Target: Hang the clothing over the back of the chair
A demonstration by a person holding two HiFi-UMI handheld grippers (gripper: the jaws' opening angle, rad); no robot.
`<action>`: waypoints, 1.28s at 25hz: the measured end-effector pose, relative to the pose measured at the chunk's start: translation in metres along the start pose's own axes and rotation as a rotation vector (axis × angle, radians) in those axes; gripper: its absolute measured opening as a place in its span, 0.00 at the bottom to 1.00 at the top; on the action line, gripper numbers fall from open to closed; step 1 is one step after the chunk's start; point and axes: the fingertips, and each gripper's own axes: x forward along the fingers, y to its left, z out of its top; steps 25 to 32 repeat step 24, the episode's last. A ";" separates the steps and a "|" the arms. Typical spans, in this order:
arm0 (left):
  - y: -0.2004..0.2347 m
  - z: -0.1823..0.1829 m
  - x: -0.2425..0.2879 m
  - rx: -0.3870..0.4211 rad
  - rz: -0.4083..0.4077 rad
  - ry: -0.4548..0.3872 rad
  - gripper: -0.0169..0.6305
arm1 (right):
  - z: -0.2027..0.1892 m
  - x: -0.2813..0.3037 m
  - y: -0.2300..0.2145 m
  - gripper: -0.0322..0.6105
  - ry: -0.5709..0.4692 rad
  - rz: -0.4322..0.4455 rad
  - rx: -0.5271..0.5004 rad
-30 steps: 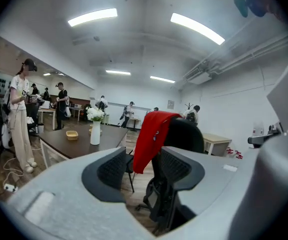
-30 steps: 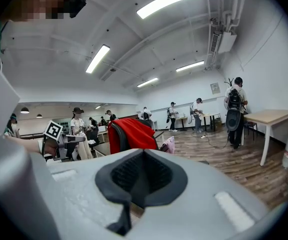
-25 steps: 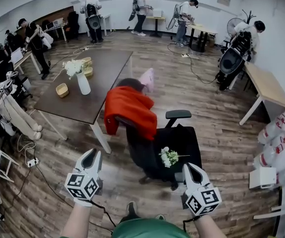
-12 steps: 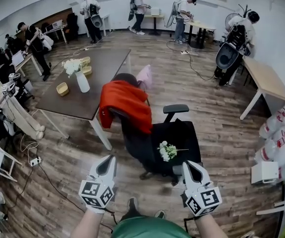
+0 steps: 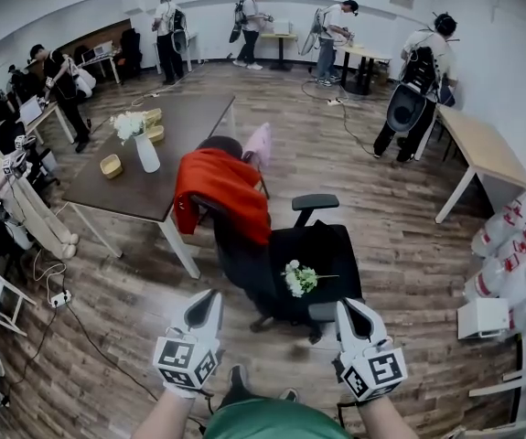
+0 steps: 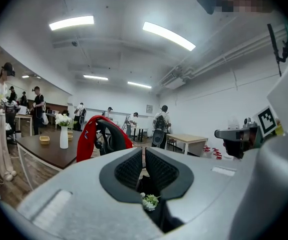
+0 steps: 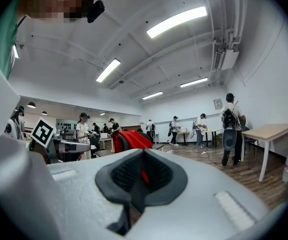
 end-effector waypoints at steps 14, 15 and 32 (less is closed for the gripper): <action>-0.006 0.000 0.003 0.005 -0.015 0.004 0.07 | 0.007 -0.006 -0.005 0.06 -0.019 -0.017 -0.009; -0.006 0.001 0.004 0.005 -0.014 0.005 0.07 | 0.008 -0.006 -0.005 0.06 -0.021 -0.018 -0.008; -0.001 0.000 0.015 0.005 -0.021 0.018 0.07 | 0.009 0.005 -0.011 0.06 -0.023 -0.024 -0.005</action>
